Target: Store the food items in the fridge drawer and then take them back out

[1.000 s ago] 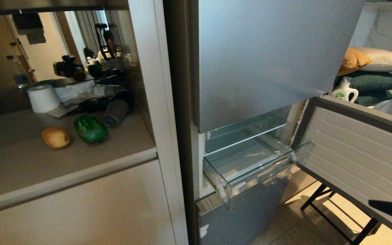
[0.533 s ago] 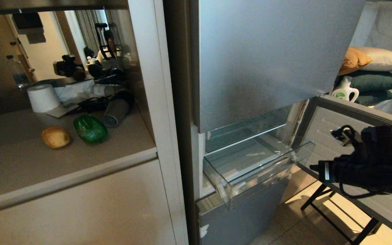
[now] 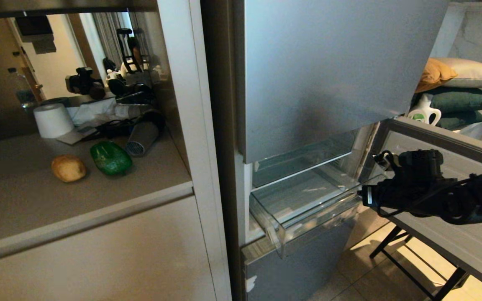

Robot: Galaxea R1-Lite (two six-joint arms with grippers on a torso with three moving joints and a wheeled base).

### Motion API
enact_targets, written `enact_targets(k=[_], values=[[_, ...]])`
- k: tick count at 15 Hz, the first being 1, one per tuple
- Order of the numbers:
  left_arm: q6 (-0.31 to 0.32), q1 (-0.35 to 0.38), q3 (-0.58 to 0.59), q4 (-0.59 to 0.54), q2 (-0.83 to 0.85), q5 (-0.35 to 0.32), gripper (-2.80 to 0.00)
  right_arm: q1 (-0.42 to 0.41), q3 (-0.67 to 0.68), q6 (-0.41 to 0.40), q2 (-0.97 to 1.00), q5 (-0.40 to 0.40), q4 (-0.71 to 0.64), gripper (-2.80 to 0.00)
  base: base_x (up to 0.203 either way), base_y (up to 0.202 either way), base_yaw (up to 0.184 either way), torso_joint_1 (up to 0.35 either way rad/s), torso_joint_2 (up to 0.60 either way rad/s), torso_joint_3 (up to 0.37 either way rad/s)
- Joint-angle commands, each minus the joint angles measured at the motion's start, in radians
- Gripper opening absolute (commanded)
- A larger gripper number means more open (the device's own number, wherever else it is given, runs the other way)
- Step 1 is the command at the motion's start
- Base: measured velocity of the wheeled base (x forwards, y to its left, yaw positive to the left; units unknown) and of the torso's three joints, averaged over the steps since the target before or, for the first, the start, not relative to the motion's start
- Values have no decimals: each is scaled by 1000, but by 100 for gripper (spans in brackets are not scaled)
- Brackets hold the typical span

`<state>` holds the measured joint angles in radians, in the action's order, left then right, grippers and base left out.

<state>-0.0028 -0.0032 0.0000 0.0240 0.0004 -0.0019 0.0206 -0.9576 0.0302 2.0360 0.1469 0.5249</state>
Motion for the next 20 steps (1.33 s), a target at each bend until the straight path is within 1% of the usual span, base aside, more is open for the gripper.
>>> enact_targets(k=[1, 8, 14, 20], values=[[0, 0, 11, 1, 0, 0, -280, 1, -29, -2, 53, 4, 4, -280, 0, 0, 0, 0, 0, 0], [0, 0, 11, 1, 1, 0, -280, -1, -137, -16, 149, 11, 15, -280, 0, 0, 0, 0, 0, 0], [0, 0, 11, 1, 0, -1, -280, -1, -267, -19, 240, 12, 14, -280, 0, 0, 0, 0, 0, 0], [0, 0, 11, 1, 0, 0, -280, 1, -354, -25, 302, 15, 4, -280, 0, 0, 0, 0, 0, 0]])
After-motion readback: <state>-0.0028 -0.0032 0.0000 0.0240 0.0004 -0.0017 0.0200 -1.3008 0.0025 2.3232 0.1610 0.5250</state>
